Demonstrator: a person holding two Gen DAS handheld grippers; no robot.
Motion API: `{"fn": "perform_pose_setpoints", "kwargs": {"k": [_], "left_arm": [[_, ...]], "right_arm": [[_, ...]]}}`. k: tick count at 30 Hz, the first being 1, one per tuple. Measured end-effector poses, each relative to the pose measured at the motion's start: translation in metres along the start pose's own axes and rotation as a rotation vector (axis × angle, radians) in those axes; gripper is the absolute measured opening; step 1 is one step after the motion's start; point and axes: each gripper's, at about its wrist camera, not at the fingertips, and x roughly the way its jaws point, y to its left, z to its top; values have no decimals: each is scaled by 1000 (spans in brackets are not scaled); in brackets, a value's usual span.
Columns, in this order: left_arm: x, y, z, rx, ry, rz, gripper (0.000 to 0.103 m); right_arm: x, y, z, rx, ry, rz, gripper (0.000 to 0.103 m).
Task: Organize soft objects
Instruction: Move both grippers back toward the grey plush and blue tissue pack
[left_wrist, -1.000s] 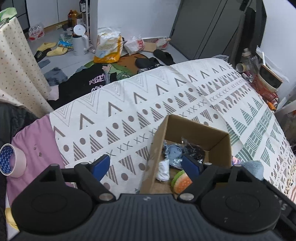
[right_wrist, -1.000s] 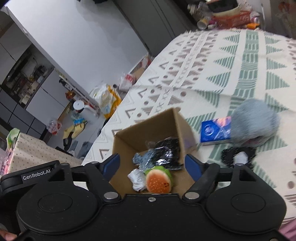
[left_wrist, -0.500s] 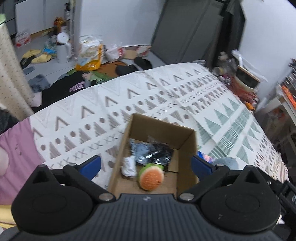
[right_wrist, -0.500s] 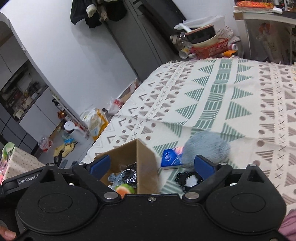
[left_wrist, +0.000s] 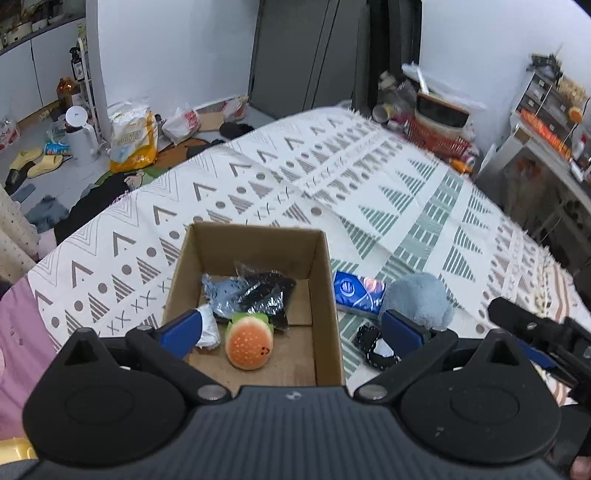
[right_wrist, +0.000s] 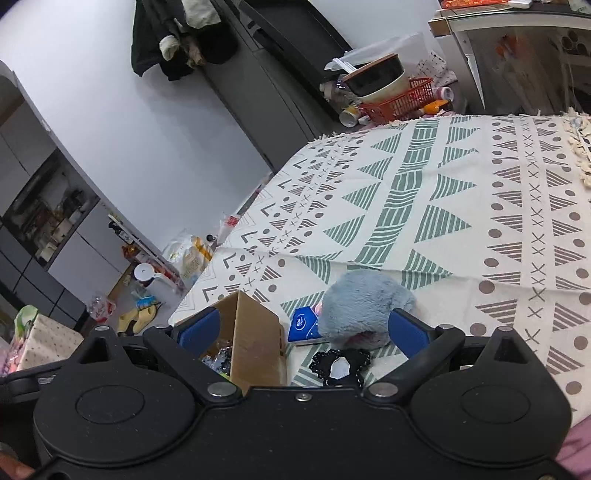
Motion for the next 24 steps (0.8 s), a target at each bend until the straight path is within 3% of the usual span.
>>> {"fn": "perform_pose_setpoints", "kwargs": {"k": [3,6,11,17,24], "left_arm": [[9,-17,3,56,40,15,102],[9,-32,3,105,9,32,102],[17,-53,2,157,8,12,101],[33,-71,1,151,17,-14,97],[59,-97,6,145,46,-39,70]], "right_arm": [[-1,-5,2,-6,-4,-1,98],[4,-20,2,42,24,-6,94],[18,-47,-1,143,100,-36,77],[23,-69,-1,240,118,-35,65],[34,-93,3,329,127,-23,56]]}}
